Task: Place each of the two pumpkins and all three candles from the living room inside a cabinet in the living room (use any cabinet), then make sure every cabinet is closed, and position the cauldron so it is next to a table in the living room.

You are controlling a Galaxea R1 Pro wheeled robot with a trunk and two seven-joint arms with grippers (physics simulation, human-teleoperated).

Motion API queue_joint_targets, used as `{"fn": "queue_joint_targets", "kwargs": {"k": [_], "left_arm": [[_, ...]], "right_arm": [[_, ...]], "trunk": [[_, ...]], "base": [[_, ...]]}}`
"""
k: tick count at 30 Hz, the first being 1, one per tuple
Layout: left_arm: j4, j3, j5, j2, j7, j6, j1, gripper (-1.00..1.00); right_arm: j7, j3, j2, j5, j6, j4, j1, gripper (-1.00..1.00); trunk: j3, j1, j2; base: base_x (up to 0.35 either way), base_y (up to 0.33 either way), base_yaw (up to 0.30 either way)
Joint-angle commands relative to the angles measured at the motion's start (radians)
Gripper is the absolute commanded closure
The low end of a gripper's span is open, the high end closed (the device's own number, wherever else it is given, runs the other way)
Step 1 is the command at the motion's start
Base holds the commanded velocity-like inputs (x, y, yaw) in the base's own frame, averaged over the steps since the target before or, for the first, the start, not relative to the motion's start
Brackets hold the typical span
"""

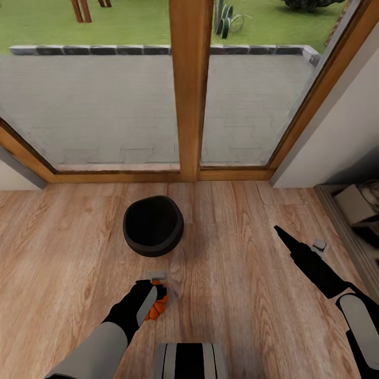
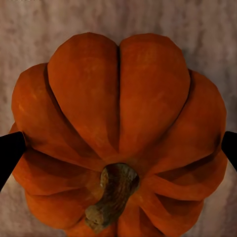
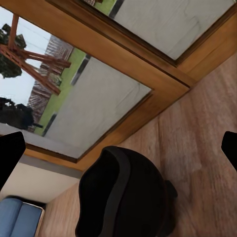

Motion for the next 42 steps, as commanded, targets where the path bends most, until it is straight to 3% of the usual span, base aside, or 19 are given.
{"fn": "queue_joint_targets", "kwargs": {"k": [1,11,23,29,35,38,40,41,42], "left_arm": [[-0.001,-0.002,0.008,0.0,0.01,0.005,0.0,1.0],[-0.001,-0.002,0.008,0.0,0.01,0.005,0.0,1.0],[-0.013,-0.002,0.008,0.0,0.01,0.002,0.0,1.0],[-0.018,-0.002,0.007,0.0,0.01,0.0,0.0,1.0],[-0.075,-0.002,0.008,0.0,0.011,-0.004,0.007,1.0],[-0.183,-0.002,0.008,0.0,0.011,-0.022,0.06,1.0],[-0.311,-0.002,0.008,0.0,0.012,-0.023,0.126,1.0],[-0.567,-0.002,0.008,0.0,0.012,-0.018,0.273,1.0],[-0.595,-0.002,0.008,0.0,0.012,-0.018,0.289,1.0]], "right_arm": [[0.0,-0.001,0.0,-0.008,0.008,0.0,0.0,-1.0],[0.0,-0.001,0.0,-0.008,0.008,0.001,0.0,-1.0],[0.0,-0.001,0.0,-0.008,0.008,0.0,0.0,-1.0],[0.0,-0.001,0.0,-0.008,0.008,0.0,0.0,-1.0],[0.001,-0.001,0.0,-0.007,0.008,0.0,0.0,-1.0],[0.001,-0.001,0.001,-0.005,0.006,0.002,0.0,-1.0],[0.001,0.0,0.003,-0.005,0.002,0.011,0.0,-1.0],[0.003,0.003,0.009,-0.004,0.0,0.048,0.0,-1.0],[0.003,0.003,0.01,-0.004,0.0,0.05,0.0,-1.0]], "trunk": [[-0.001,0.0,0.0],[-0.001,0.0,0.0],[0.046,-0.005,0.003],[0.069,-0.008,0.004],[0.092,-0.011,0.005],[0.104,-0.012,0.006],[0.111,-0.013,0.007],[0.115,-0.014,0.007],[0.119,-0.014,0.007]], "base": [[0.0,0.0,0.0],[0.0,0.0,0.0],[-0.01,0.0,0.0],[-0.267,0.0,0.0],[-0.339,0.0,0.0],[-0.345,0.0,0.0],[-0.346,0.0,0.0],[-0.314,0.0,0.0],[-0.274,0.0,0.0]]}}
